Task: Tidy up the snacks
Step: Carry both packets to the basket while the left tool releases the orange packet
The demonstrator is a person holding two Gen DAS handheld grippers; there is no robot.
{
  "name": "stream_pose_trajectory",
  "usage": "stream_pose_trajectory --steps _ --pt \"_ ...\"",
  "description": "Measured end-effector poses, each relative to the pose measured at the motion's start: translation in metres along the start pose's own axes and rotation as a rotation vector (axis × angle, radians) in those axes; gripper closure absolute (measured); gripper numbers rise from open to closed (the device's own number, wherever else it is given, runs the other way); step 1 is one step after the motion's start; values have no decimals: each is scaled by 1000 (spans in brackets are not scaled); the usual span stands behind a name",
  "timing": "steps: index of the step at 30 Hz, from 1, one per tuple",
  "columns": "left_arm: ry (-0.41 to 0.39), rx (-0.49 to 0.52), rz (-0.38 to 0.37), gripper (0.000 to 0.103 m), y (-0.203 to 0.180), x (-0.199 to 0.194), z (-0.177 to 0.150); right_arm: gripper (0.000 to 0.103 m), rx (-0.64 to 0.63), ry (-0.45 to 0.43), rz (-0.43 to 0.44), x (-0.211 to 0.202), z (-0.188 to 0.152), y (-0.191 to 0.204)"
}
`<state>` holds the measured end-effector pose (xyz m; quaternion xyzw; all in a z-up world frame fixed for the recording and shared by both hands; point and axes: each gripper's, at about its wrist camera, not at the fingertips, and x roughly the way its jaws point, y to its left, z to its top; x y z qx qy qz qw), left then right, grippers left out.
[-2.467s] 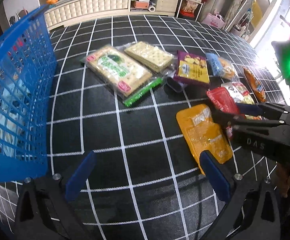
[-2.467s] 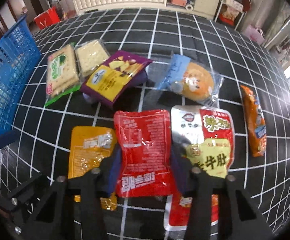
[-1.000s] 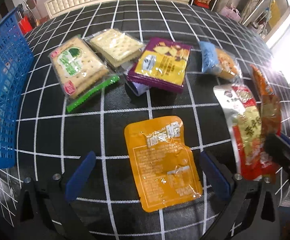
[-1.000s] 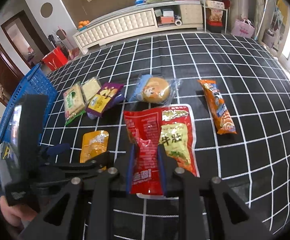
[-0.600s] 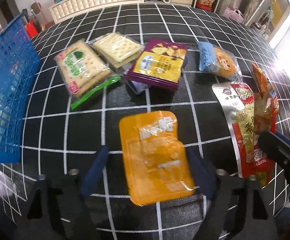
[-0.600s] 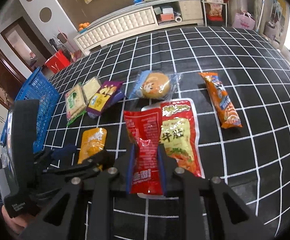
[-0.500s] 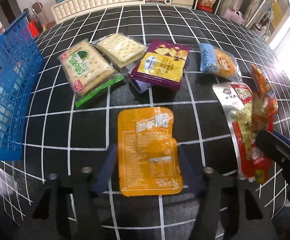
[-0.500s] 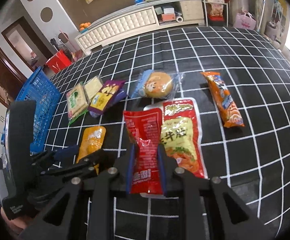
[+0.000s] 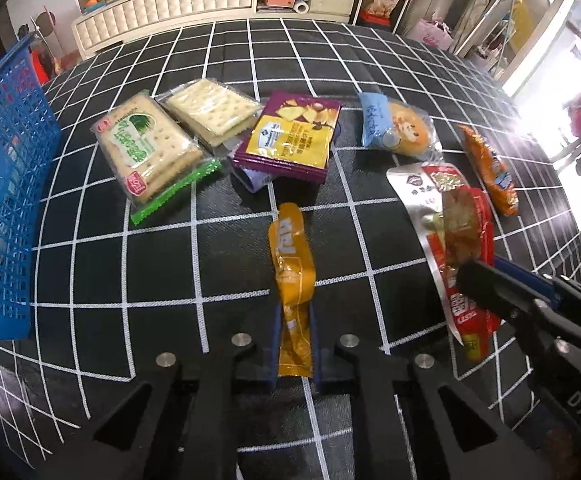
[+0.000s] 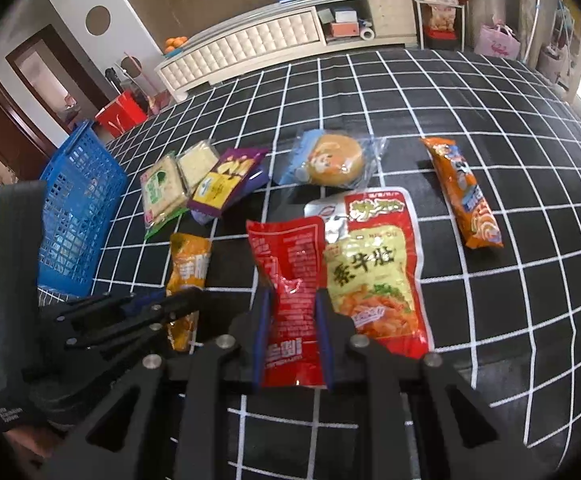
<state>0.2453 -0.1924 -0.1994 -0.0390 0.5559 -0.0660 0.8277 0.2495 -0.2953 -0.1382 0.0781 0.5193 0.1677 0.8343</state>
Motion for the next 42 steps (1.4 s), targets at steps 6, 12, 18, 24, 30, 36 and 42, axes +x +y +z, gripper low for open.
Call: stream_pose_trajectory --steps 6,12,18,24,30,36,42 --pt "-62 32 -37 95 12 -34 -8 77 -44 -11 -3 -16 -3 32" --pt "-140 48 -44 95 42 -81 -11 77 -104 -42 -15 -40 -4 75" --pt "-222 53 -65 94 69 -131 -13 77 -162 -77 -7 -60 -2 119" --pt "-291 59 -52 94 104 -174 -17 77 -253 -124 -2 -79 4 174" --pt "-344 54 -23 94 143 -210 -17 77 -319 -155 27 -86 15 220" --pt "-365 40 24 94 185 -233 -16 77 -379 -170 55 -81 23 263" --pt "-364 39 64 94 217 -246 -13 77 -419 -166 86 -70 34 296"
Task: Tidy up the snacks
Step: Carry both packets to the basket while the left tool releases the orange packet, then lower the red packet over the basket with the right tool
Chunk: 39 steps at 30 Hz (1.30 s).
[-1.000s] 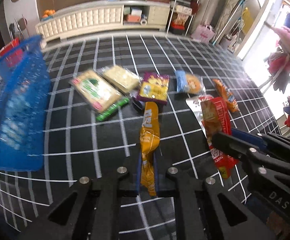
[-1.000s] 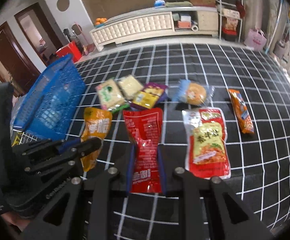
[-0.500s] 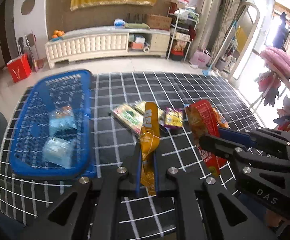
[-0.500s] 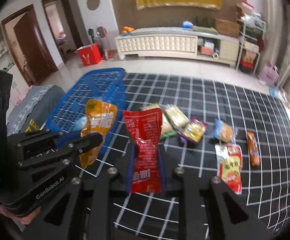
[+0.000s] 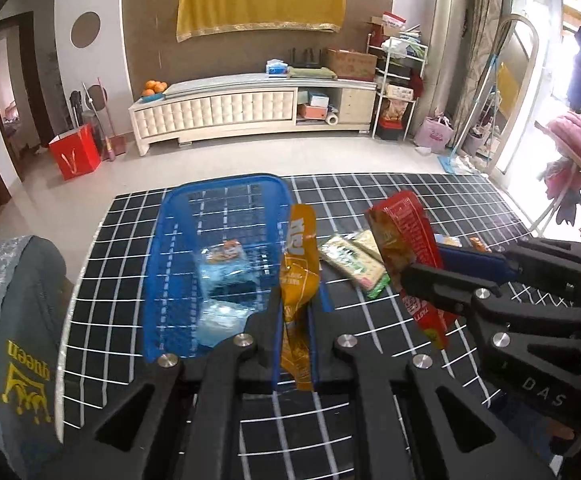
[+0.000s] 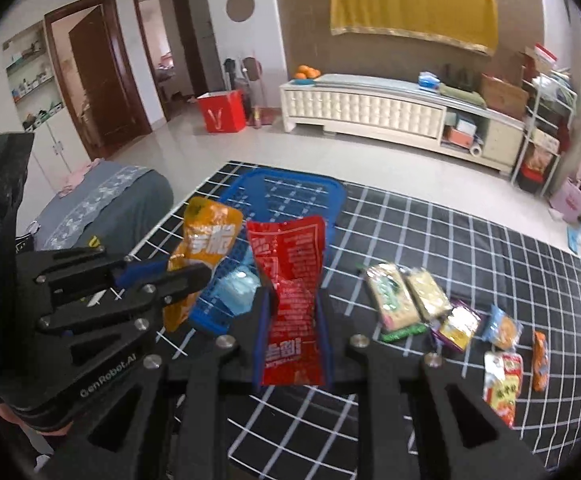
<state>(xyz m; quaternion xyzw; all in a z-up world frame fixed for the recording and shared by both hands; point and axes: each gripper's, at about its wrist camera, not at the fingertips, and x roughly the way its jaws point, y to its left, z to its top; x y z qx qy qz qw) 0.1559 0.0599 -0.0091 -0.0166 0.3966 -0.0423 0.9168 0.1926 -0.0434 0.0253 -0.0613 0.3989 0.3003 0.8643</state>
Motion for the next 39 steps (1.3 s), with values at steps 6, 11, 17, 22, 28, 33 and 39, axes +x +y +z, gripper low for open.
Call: stream_pose_trajectory --steps 6,11,17,22,28,33,39 --pt "27 16 19 94 29 5 6 77 -12 17 20 24 17 14" --pt "46 11 5 94 44 19 17 77 -6 48 29 46 25 18" --pt "92 -1 -16 93 57 49 26 77 32 76 27 69 32 9" --pt "130 -13 -40 93 63 77 32 77 73 83 17 84 39 -5" --pt "184 -5 -68 93 64 114 52 77 113 88 12 98 46 -25" --pt "200 30 -91 91 53 145 68 77 149 84 8 103 44 -42" --pt "222 31 -86 47 53 169 73 77 151 82 -30 96 36 -54"
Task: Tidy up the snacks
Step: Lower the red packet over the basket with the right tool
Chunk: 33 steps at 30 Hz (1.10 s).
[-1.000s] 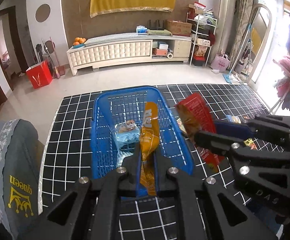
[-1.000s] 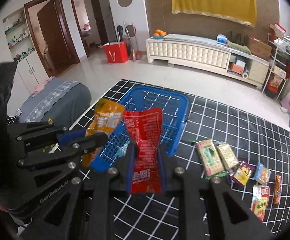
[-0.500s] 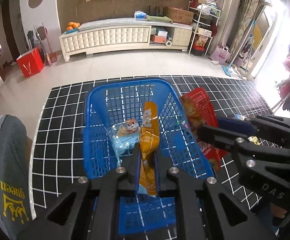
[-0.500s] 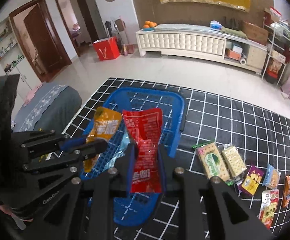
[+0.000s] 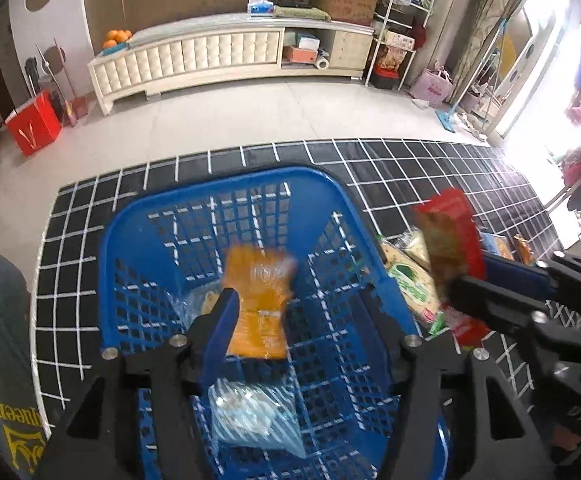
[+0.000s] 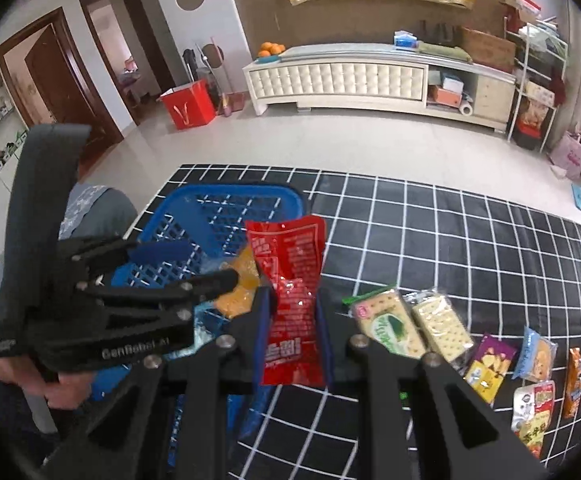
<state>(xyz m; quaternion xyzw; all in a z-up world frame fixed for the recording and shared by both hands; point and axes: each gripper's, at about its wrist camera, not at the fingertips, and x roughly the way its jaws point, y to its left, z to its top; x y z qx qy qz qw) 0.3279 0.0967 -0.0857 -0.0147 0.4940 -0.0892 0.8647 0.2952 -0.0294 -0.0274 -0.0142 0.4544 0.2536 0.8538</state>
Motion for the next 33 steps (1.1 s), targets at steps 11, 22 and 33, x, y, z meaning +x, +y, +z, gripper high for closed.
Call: stream_pose_trajectory --steps 11,22,33 --pt "-28 -2 22 47 4 -35 -24 77 -13 -10 23 -12 7 16" --pt "-77 -15 40 46 24 -77 -45 77 -78 4 30 -10 17 49" --pt "-101 -53 59 41 48 -87 -51 77 -147 50 -35 19 30 65"
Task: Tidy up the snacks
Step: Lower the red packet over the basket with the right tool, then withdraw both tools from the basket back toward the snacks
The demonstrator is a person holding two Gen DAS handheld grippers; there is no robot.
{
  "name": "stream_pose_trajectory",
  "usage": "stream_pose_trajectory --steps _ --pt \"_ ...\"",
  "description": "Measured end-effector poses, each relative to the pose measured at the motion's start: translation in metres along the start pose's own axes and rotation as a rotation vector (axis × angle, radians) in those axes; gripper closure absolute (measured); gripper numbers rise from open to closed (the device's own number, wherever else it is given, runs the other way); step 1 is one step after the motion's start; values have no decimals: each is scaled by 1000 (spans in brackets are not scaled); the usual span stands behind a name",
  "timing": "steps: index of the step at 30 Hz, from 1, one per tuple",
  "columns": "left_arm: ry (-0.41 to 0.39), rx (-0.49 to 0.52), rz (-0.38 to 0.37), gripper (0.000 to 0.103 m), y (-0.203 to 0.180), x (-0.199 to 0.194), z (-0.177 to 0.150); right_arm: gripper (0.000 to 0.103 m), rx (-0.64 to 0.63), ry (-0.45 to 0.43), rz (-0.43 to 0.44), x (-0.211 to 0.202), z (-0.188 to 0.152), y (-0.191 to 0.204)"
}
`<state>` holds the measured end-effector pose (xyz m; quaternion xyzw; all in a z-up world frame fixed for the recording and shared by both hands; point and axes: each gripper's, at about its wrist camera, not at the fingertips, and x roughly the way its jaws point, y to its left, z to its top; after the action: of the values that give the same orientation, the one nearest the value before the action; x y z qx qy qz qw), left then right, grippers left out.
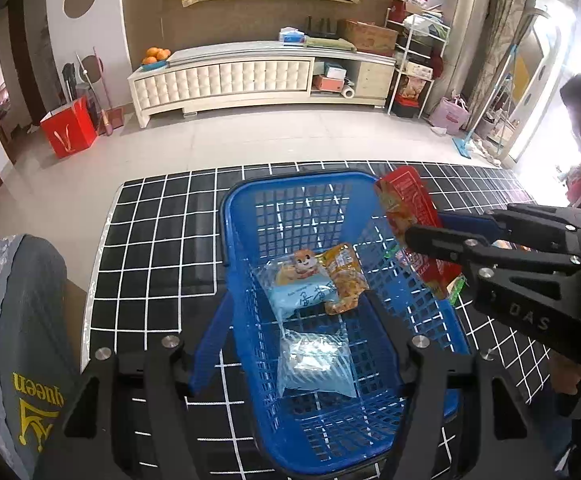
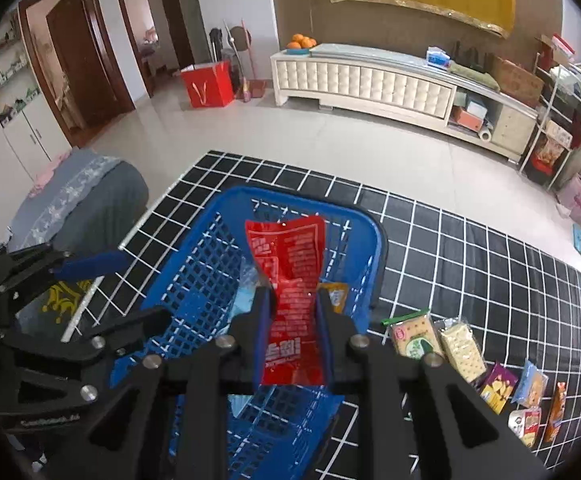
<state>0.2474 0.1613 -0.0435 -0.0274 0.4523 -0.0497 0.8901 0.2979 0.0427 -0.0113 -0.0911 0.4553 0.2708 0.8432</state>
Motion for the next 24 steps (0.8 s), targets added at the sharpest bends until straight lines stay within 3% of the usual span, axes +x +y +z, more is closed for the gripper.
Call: stream_pose_trajectory --steps 10,12,14,16,24 --pt "-4 -38 15 37 14 17 2 76 -48 64 -114 42 16 0" --pt "5 -56 10 37 18 23 1 63 -53 79 -142 53 18 -3" --pt "10 -69 11 37 19 26 1 30 -43 92 -172 61 20 -8" --pt "6 -68 13 37 18 27 0 19 -18 75 -178 59 18 -14" --pt "-26 -50 16 32 4 16 -8 15 20 30 -144 19 -13 -23"
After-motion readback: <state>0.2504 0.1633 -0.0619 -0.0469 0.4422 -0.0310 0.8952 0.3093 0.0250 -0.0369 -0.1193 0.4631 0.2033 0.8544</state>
